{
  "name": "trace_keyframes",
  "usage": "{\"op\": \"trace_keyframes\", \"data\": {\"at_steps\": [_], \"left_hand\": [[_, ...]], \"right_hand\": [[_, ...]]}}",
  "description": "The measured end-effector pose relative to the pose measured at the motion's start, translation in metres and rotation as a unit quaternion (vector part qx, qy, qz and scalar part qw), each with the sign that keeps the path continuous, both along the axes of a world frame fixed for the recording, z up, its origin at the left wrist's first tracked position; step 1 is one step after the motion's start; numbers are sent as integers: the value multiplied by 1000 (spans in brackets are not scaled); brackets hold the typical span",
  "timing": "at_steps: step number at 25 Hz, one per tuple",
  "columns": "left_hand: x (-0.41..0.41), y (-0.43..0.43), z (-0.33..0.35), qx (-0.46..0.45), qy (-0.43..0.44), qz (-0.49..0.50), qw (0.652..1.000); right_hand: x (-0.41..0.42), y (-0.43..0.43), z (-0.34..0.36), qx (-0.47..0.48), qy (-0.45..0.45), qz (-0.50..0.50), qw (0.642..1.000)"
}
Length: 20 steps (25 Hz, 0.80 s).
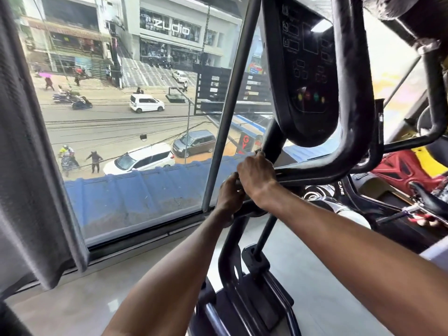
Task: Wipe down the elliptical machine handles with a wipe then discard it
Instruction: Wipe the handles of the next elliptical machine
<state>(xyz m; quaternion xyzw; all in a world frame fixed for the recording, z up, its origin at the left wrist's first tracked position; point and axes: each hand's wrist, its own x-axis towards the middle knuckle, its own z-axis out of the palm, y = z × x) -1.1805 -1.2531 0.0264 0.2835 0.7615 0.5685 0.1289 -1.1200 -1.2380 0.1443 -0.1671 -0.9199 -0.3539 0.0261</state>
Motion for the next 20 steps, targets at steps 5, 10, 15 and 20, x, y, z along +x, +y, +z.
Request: {"op": "trace_keyframes", "data": {"at_steps": [5, 10, 15, 20], "left_hand": [[-1, -8, 5, -14, -67, -6, 998], [-7, -17, 6, 71, -92, -19, 993], [-6, -24, 30, 75, -83, -48, 993], [24, -16, 55, 57, -60, -51, 995]], "right_hand": [[-35, 20, -56, -25, 12, -13, 1000], [12, 14, -78, -93, 141, 98, 981], [53, 36, -137, -468, 585, -46, 661], [29, 36, -114, -688, 679, -175, 186]]}}
